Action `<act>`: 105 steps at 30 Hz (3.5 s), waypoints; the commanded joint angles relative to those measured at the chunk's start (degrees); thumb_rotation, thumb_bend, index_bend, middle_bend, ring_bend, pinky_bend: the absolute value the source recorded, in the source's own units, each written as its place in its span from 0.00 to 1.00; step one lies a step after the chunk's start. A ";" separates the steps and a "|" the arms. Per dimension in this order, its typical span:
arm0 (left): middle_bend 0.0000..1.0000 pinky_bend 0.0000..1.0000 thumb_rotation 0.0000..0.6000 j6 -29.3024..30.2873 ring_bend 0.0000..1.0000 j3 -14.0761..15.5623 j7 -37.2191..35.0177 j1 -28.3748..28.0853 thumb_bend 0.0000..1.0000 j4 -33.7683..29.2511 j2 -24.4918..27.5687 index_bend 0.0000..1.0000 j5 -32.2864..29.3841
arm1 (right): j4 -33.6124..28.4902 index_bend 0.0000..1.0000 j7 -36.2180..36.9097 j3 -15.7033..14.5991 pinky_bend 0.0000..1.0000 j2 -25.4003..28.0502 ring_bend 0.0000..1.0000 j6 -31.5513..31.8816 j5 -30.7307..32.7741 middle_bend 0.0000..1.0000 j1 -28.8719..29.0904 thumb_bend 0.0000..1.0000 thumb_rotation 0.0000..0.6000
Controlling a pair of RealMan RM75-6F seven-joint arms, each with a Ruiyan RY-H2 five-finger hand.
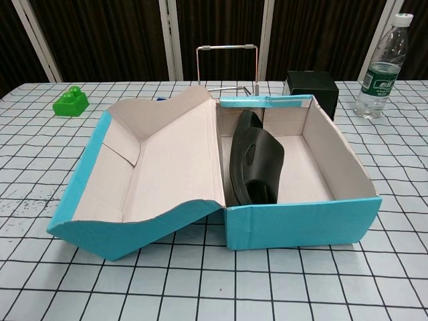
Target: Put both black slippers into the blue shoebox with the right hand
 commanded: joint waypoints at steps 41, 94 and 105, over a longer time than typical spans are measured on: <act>0.00 0.02 1.00 -0.56 0.00 0.25 0.63 -0.48 0.71 0.25 -0.29 0.15 -0.51 | 5.00 0.00 20.82 -12.80 0.09 -12.75 0.02 -1.40 -3.16 0.00 9.40 0.11 1.00; 0.00 0.02 1.00 -0.62 0.00 0.39 -0.25 -0.51 0.71 0.22 -0.25 0.15 -0.51 | -5.14 0.55 38.06 5.18 0.09 10.77 0.20 0.61 -22.63 0.41 6.31 0.11 1.00; 0.00 0.02 1.00 -0.08 0.00 0.24 -1.27 -0.31 0.71 0.46 -0.06 0.15 -0.27 | -9.07 0.60 53.20 23.03 0.09 10.94 0.24 1.50 -25.66 0.43 -1.09 0.11 1.00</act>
